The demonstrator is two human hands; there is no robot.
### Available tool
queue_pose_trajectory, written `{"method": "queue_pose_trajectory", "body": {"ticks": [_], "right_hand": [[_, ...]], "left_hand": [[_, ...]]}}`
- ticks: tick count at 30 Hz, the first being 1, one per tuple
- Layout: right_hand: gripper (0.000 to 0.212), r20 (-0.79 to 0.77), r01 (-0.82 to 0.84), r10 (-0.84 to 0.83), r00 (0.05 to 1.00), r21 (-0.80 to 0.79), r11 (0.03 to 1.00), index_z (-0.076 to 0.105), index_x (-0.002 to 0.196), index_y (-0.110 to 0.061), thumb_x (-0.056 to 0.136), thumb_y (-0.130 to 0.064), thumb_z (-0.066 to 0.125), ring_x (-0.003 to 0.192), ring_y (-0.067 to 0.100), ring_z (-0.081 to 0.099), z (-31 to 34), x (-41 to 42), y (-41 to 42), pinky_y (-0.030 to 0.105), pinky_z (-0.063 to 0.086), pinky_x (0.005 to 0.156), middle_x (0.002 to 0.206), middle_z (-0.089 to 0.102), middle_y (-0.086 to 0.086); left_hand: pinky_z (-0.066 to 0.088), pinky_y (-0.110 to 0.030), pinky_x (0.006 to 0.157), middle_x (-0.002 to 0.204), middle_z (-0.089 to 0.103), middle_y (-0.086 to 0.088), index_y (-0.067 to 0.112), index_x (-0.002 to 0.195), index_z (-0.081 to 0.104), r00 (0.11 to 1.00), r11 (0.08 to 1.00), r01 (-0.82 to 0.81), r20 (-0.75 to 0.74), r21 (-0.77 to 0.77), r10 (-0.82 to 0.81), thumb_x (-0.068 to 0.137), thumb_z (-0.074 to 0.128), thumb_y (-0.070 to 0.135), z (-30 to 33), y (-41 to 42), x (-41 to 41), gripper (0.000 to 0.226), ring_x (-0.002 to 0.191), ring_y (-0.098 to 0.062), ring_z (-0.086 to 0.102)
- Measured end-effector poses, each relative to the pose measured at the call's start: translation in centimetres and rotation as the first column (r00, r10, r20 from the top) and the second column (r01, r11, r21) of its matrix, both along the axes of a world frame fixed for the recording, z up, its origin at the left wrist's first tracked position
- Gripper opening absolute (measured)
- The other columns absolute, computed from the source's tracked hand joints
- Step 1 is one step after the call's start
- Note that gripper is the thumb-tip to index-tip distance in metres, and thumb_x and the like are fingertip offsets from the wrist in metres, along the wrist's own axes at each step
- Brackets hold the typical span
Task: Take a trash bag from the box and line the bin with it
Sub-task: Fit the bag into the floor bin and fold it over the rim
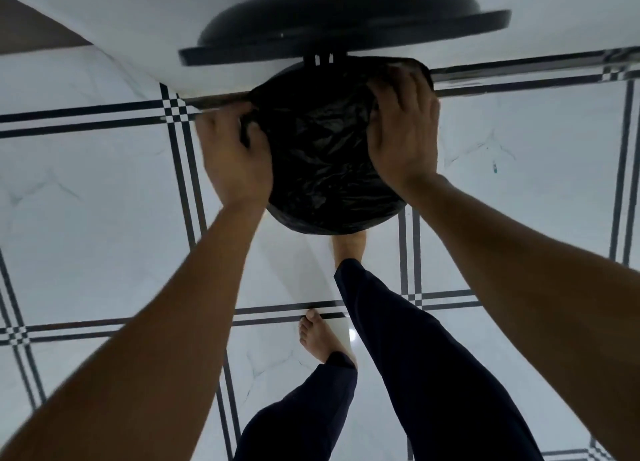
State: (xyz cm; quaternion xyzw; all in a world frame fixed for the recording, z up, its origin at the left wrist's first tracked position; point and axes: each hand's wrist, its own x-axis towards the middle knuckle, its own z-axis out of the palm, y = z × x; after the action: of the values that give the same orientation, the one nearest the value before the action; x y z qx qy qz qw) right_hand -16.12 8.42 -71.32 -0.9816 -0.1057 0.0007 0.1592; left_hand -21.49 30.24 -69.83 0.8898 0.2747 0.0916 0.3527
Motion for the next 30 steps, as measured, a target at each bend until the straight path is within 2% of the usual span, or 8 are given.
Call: {"method": "queue_pose_trajectory", "body": {"ticks": [4, 7, 11, 16, 20, 24, 28, 30], "right_hand": [[0.053, -0.121, -0.194, 0.183, 0.976, -0.082, 0.978, 0.040, 0.155, -0.013, 0.104, -0.028, 0.041, 0.152, 0.040, 0.023, -1.7, -1.5, -0.8, 0.051, 0.019, 0.125, 0.163, 0.033, 0.018], [0.057, -0.154, -0.240, 0.215, 0.965, -0.170, 0.956, 0.032, 0.158, -0.011, 0.107, -0.036, 0.036, 0.155, 0.040, 0.016, -2.8, -1.5, -1.5, 0.051, 0.013, 0.127, 0.165, 0.026, 0.020], [0.059, -0.136, -0.292, 0.264, 0.955, -0.273, 0.917, 0.032, 0.157, -0.010, 0.107, -0.041, 0.032, 0.156, 0.039, 0.014, -4.0, -1.5, -2.1, 0.051, 0.010, 0.127, 0.166, 0.020, 0.021], [0.058, -0.077, -0.244, 0.231, 0.970, -0.285, 0.927, 0.030, 0.158, -0.008, 0.109, -0.039, 0.029, 0.156, 0.039, 0.013, -4.2, -1.5, -2.3, 0.051, 0.012, 0.127, 0.167, 0.018, 0.022], [0.057, -0.071, -0.203, 0.191, 0.979, -0.271, 0.941, 0.031, 0.157, -0.008, 0.108, -0.037, 0.030, 0.156, 0.039, 0.013, -4.0, -1.6, -2.0, 0.053, 0.012, 0.126, 0.167, 0.019, 0.022], [0.058, -0.077, -0.196, 0.181, 0.980, -0.293, 0.936, 0.025, 0.160, -0.010, 0.109, -0.036, 0.027, 0.156, 0.038, 0.011, -4.1, -1.5, -1.8, 0.053, 0.011, 0.126, 0.168, 0.018, 0.020], [0.054, -0.064, -0.198, 0.187, 0.980, -0.313, 0.929, 0.030, 0.158, -0.011, 0.109, -0.032, 0.028, 0.156, 0.038, 0.011, -4.5, -1.6, -1.9, 0.053, 0.010, 0.126, 0.168, 0.018, 0.019], [0.053, -0.061, -0.200, 0.191, 0.980, -0.332, 0.922, 0.032, 0.157, -0.010, 0.109, -0.033, 0.028, 0.156, 0.038, 0.010, -4.8, -1.5, -1.9, 0.053, 0.009, 0.127, 0.168, 0.018, 0.019]], "left_hand": [[0.047, -0.018, 0.086, 0.107, 0.064, -0.010, 0.009, 0.105, 0.069, 0.937, 0.931, 0.341, -0.034, -0.128, -0.348, 0.091, 0.051, 0.005, 0.2, -6.2, -1.8, 0.023, 0.095, -0.017, 0.060], [0.049, -0.041, 0.094, 0.117, 0.060, -0.010, 0.011, 0.114, 0.060, 0.874, 0.912, 0.359, -0.272, -0.199, -0.403, 0.094, 0.052, 0.011, -2.3, -7.9, -1.6, 0.021, 0.108, -0.026, 0.057], [0.028, -0.050, 0.116, 0.152, 0.038, -0.022, 0.016, 0.151, 0.032, 0.546, 0.895, 0.433, -0.760, -0.106, -0.353, 0.079, 0.072, 0.054, -6.4, -6.2, -0.3, 0.091, 0.143, -0.042, 0.030], [0.013, -0.052, 0.122, 0.166, 0.004, -0.026, 0.014, 0.162, -0.005, 0.260, 0.728, 0.679, -0.897, -0.092, -0.356, 0.077, 0.066, 0.071, -7.6, -6.1, -0.1, 0.124, 0.152, -0.046, 0.003], [0.022, -0.051, 0.116, 0.159, 0.028, -0.024, 0.010, 0.157, 0.026, 0.478, 0.768, 0.635, -0.822, 0.080, -0.309, 0.081, 0.064, 0.060, -6.4, -7.0, -0.5, 0.098, 0.146, -0.045, 0.022], [0.047, -0.044, 0.097, 0.131, 0.060, -0.015, 0.012, 0.122, 0.067, 0.807, 0.862, 0.500, -0.405, 0.083, -0.429, 0.089, 0.055, 0.017, -5.4, -8.6, -0.1, 0.035, 0.120, -0.037, 0.055], [0.051, -0.037, 0.095, 0.123, 0.068, -0.017, 0.012, 0.123, 0.066, 0.770, 0.887, 0.436, -0.447, -0.154, -0.456, 0.102, 0.049, 0.025, -7.2, -9.8, 2.4, 0.030, 0.114, -0.035, 0.065], [0.042, -0.038, 0.107, 0.143, 0.055, -0.020, 0.012, 0.142, 0.053, 0.581, 0.885, 0.383, -0.675, -0.266, -0.454, 0.106, 0.047, 0.033, -9.9, -9.3, 3.6, 0.043, 0.131, -0.034, 0.054]]}}
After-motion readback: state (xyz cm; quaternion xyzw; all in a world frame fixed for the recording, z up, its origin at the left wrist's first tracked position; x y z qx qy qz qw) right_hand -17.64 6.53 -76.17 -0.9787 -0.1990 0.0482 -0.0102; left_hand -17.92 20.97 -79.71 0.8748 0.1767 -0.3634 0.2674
